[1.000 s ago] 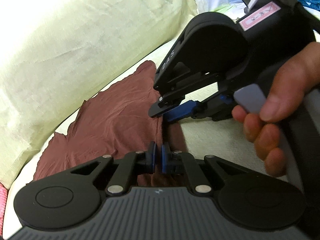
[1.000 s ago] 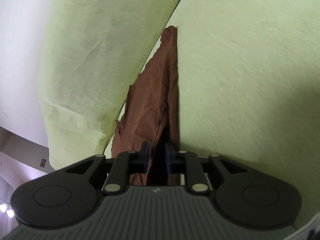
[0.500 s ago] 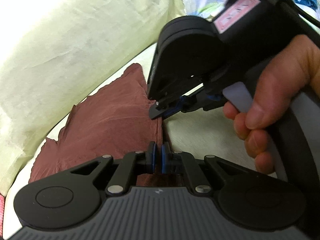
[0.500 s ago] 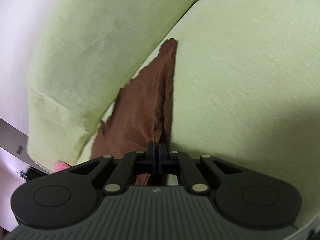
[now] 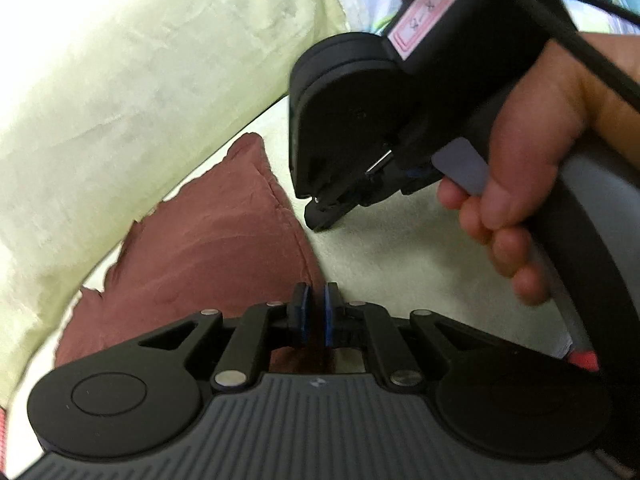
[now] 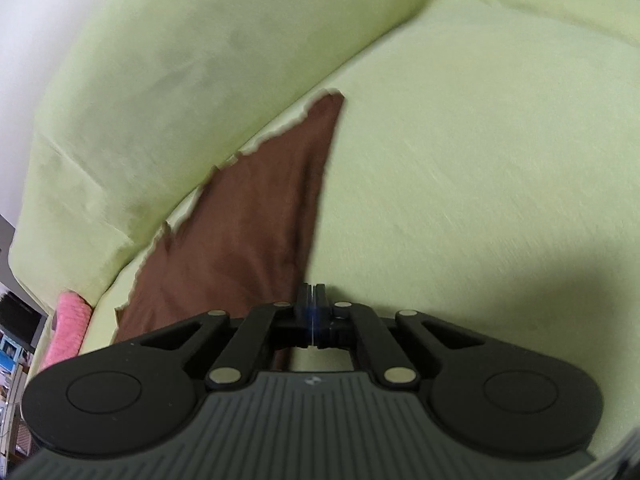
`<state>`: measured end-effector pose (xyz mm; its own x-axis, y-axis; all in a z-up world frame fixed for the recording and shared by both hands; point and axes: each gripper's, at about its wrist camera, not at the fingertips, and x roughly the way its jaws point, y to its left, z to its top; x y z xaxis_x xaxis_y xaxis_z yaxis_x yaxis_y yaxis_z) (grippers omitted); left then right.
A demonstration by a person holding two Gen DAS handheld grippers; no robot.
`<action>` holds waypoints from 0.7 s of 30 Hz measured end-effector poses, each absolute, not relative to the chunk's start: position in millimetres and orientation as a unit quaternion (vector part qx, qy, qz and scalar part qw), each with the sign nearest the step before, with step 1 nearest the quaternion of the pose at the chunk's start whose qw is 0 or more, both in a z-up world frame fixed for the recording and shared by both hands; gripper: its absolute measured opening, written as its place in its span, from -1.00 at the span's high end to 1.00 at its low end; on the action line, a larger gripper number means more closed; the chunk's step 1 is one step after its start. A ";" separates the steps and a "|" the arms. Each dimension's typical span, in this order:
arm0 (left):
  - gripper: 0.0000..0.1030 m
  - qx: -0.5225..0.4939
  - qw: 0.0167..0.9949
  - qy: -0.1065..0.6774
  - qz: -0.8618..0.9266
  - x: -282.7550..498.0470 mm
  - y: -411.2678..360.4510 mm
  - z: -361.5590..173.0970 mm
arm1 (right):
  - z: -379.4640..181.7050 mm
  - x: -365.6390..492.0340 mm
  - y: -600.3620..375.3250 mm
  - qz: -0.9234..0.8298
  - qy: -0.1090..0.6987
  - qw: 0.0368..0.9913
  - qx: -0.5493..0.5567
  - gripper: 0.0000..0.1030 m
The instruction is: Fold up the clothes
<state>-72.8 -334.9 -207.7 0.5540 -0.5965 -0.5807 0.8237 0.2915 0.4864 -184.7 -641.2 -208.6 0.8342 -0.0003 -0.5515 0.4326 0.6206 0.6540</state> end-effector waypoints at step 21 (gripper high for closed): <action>0.48 0.349 0.838 0.197 -0.370 15.0 -247.6 -206.7 | -189.0 -176.3 -549.2 -0.117 0.328 0.913 0.213 0.82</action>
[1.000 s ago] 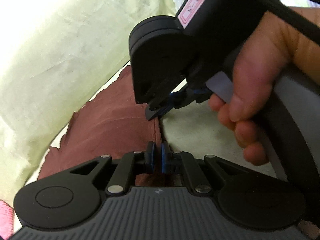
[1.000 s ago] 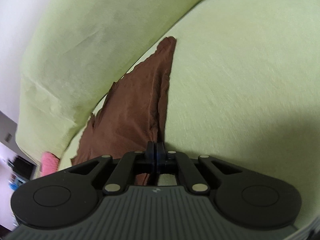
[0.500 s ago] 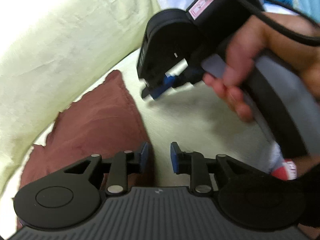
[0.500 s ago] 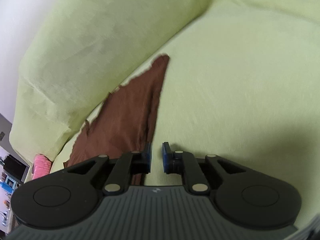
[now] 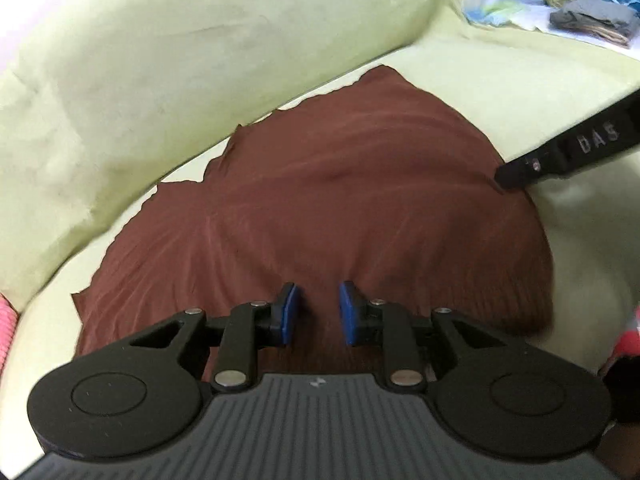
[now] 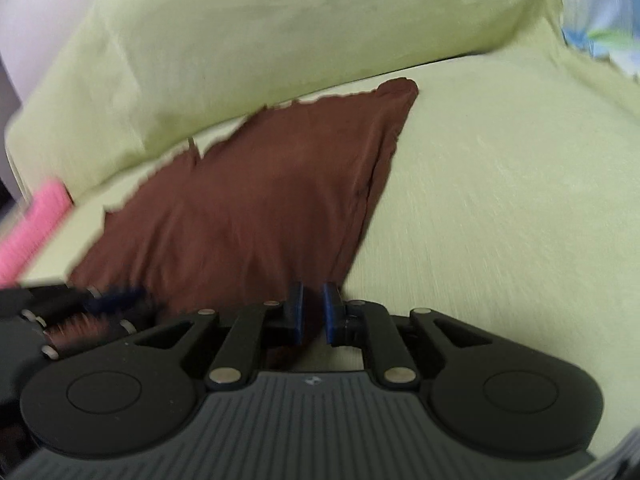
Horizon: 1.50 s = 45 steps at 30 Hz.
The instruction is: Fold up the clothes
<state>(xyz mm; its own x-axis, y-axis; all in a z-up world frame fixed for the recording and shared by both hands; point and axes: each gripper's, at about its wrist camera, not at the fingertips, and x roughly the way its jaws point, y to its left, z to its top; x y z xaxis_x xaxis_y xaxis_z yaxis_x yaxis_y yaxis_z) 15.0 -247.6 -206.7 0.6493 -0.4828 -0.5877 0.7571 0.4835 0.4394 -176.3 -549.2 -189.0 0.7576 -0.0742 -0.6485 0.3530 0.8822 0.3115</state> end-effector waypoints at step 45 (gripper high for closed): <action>0.40 0.089 0.895 0.396 -0.183 165.3 4.4 -162.6 | -176.0 -115.4 -292.8 -0.025 0.354 0.935 -0.009 0.54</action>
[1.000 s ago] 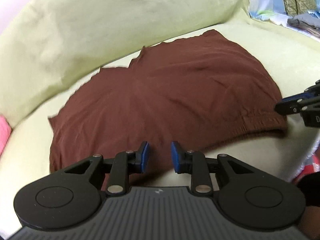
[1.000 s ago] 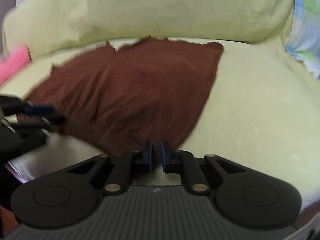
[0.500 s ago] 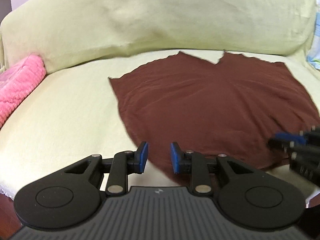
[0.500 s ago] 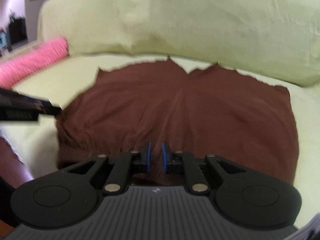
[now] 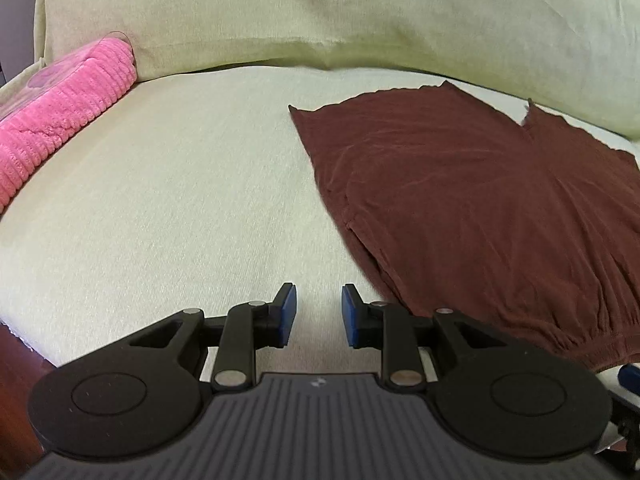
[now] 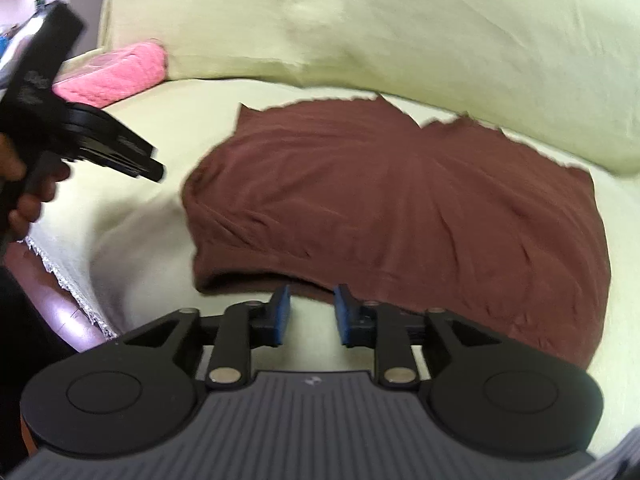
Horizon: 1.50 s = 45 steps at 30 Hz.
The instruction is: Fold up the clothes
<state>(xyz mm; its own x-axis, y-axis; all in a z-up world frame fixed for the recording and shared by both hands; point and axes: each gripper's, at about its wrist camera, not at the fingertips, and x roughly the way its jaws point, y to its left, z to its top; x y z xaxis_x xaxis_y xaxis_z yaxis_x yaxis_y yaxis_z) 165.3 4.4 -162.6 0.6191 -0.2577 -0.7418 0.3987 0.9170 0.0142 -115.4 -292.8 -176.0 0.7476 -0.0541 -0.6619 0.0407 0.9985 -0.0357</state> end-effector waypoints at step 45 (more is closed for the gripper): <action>0.29 0.107 0.890 0.353 -0.268 120.5 -19.9 -150.5 | -195.5 -123.5 -218.7 0.057 0.261 0.947 -0.178 0.40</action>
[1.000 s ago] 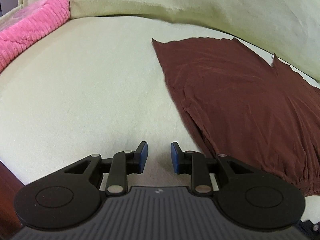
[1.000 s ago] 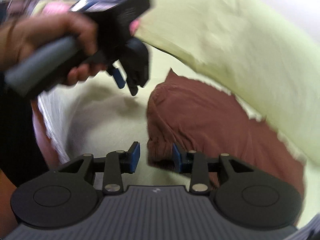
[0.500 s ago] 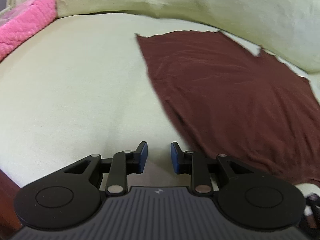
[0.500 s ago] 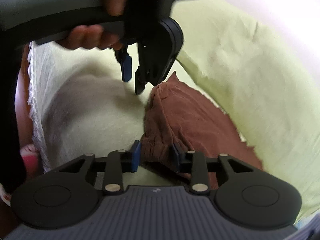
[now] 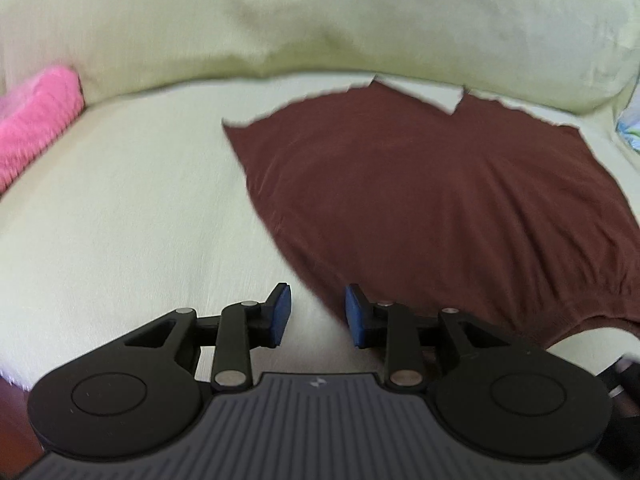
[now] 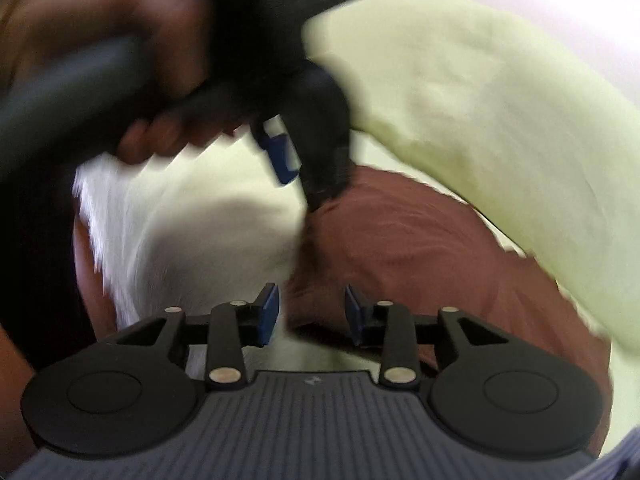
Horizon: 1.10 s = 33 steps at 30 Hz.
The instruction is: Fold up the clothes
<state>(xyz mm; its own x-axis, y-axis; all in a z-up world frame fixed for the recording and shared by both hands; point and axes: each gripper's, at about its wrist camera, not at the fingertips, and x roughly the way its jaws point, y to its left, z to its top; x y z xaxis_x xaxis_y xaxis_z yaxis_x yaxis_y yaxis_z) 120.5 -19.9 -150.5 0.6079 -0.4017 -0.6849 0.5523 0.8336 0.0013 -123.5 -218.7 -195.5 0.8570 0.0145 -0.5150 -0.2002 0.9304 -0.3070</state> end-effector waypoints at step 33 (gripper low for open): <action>0.02 0.190 0.867 0.322 -0.330 104.2 -110.1 -184.3 | -189.1 -120.8 -457.9 -0.201 0.303 0.918 0.159 1.00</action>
